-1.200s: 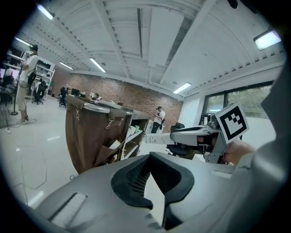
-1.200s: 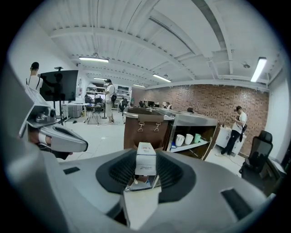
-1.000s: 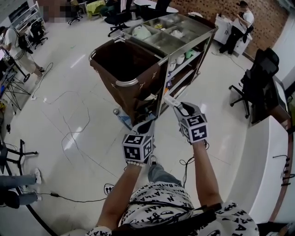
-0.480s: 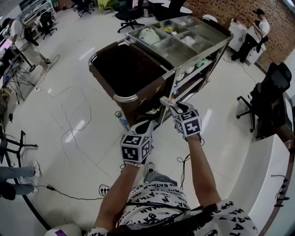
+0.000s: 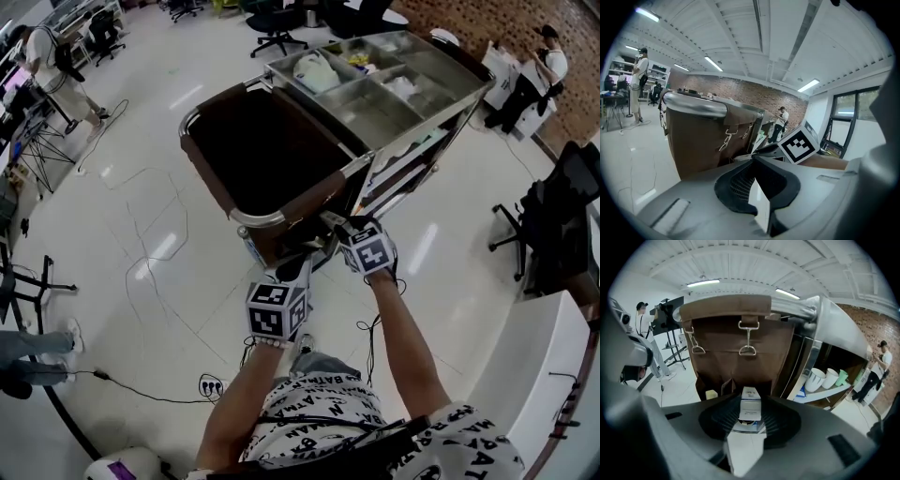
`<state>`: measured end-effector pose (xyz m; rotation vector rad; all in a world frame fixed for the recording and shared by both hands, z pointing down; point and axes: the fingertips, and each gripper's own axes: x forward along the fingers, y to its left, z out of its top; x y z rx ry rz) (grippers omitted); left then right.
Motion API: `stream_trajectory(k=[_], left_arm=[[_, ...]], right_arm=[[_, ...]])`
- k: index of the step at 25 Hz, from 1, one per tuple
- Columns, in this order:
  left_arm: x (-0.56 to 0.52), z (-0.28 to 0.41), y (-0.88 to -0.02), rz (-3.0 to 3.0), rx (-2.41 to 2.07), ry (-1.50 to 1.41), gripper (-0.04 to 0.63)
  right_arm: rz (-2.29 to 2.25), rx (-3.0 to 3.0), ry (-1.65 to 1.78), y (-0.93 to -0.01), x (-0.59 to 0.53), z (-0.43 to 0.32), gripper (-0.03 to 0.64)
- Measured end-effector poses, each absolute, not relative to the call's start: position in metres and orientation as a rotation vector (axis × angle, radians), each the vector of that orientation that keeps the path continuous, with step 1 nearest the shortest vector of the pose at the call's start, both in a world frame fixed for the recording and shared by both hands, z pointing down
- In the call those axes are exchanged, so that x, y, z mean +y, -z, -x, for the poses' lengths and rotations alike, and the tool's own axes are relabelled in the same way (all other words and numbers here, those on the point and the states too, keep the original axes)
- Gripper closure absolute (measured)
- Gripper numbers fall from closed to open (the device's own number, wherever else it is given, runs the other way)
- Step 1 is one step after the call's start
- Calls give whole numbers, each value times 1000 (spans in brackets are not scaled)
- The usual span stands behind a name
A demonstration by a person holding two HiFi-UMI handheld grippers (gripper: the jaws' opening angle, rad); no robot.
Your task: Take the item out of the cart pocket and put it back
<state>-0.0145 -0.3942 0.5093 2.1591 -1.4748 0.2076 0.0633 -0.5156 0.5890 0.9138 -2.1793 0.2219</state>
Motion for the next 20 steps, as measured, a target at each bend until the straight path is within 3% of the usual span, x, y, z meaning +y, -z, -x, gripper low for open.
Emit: stream_trajectory(k=[20], left_arm=[[-399, 41, -538, -2051, -1535, -187, 595]], right_arm=[[-727, -2075, -176, -649, -542, -21, 466]])
